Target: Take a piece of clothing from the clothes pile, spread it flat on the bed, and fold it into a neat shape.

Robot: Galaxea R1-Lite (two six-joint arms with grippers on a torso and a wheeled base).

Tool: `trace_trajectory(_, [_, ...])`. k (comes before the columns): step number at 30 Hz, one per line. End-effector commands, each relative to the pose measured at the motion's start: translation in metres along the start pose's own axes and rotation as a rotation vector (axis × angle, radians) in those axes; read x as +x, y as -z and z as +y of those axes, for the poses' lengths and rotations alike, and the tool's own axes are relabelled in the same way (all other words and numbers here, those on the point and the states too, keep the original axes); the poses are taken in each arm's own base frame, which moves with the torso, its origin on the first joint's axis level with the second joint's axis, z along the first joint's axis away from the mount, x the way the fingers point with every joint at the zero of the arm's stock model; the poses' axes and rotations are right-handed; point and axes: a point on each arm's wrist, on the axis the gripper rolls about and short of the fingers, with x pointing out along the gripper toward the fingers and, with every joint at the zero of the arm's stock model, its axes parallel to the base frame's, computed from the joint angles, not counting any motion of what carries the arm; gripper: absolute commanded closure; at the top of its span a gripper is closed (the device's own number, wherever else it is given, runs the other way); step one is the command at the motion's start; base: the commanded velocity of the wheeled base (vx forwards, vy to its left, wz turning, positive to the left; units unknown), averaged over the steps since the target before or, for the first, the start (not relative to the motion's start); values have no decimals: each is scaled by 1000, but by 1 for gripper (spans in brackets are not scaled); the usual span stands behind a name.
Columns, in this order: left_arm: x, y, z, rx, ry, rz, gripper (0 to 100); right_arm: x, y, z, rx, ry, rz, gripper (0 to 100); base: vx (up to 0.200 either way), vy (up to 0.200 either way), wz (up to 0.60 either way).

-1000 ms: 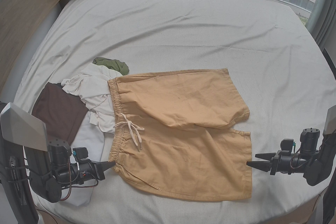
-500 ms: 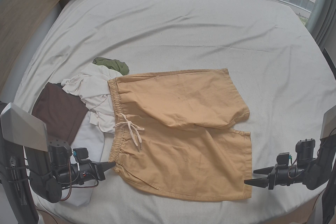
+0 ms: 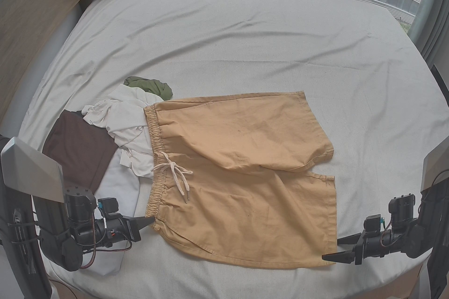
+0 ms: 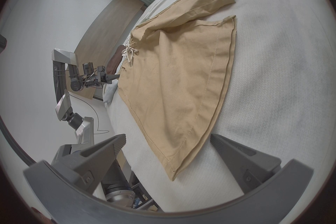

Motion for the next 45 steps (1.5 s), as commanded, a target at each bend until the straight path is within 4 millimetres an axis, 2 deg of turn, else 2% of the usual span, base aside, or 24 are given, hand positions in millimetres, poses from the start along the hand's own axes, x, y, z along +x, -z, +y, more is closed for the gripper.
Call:
trace_trajectory(1, [1, 1, 1, -4, -3, 6, 100, 1, 8, 0, 21, -7, 33, 0, 0, 0, 0])
trace_trajectory(13, [1, 1, 1, -4, -3, 6, 100, 2, 11, 1, 31, -12, 50, 0, 0, 0, 0])
trace_trajectory(14, [1, 1, 1, -4, -3, 6, 100, 3, 11, 1, 31, -15, 53, 100, 0, 0, 0])
trace_trajectory(43, [1, 1, 1, -2, -3, 5, 100, 3, 14, 4, 34, -25, 80, 100, 0, 0, 0])
trace_trajectory(44, [1, 1, 1, -3, -3, 6, 100, 3, 13, 4, 33, -25, 79, 0, 0, 0, 0])
trace_trajectory(45, [1, 1, 1, -4, -3, 5, 100, 3, 13, 4, 31, -25, 77, 0, 0, 0, 0])
